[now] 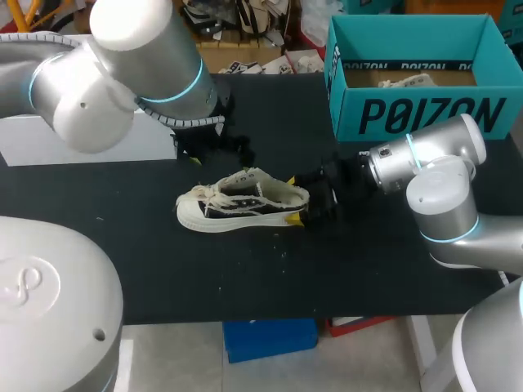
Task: Take the shoe out of the shoebox, open the shoe tongue, remove and reinsert the insole, then place the shoe into the shoebox
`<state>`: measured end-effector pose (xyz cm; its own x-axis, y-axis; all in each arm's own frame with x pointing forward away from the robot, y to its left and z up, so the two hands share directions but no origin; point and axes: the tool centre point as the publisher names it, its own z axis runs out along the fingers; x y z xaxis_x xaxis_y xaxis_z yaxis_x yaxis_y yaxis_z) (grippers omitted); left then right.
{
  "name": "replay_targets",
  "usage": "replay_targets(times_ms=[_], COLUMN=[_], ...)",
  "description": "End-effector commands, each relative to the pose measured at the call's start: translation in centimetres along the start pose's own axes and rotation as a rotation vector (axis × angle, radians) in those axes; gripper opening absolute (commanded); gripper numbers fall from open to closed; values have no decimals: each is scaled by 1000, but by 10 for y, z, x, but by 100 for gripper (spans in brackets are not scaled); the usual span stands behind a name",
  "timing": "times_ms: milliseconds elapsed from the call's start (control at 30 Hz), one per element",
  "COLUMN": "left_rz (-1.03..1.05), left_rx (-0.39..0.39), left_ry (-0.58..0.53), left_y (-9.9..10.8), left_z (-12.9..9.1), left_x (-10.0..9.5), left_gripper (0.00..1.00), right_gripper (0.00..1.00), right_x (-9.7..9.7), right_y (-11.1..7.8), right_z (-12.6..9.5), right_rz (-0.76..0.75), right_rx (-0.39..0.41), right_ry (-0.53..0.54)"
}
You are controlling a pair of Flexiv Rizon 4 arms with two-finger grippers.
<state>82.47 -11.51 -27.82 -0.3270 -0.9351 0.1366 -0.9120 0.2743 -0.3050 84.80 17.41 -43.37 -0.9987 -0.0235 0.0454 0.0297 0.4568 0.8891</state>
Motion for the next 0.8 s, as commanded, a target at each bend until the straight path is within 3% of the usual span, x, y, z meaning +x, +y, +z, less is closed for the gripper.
replay_targets(times_ms=[33, 167, 500, 800], left_rz=[-410, -420, -356, -165], left_rx=[-135, -178, -292, -367], left_ry=[-310, -397, -473, -558], left_y=[-12, -15, -23, -4], left_z=[22, 36, 55, 63], left_x=[19, 24, 29, 35], left_gripper=[100, 100, 100, 100], right_gripper=[0, 0, 0, 0], right_x=[-2, -2, -2, -2], right_y=[-4, -4, -4, -4], right_z=[6, 6, 6, 6], right_rz=[1, 1, 1, 1], right_rx=[1, 1, 1, 1], right_ry=[1, 1, 1, 1])
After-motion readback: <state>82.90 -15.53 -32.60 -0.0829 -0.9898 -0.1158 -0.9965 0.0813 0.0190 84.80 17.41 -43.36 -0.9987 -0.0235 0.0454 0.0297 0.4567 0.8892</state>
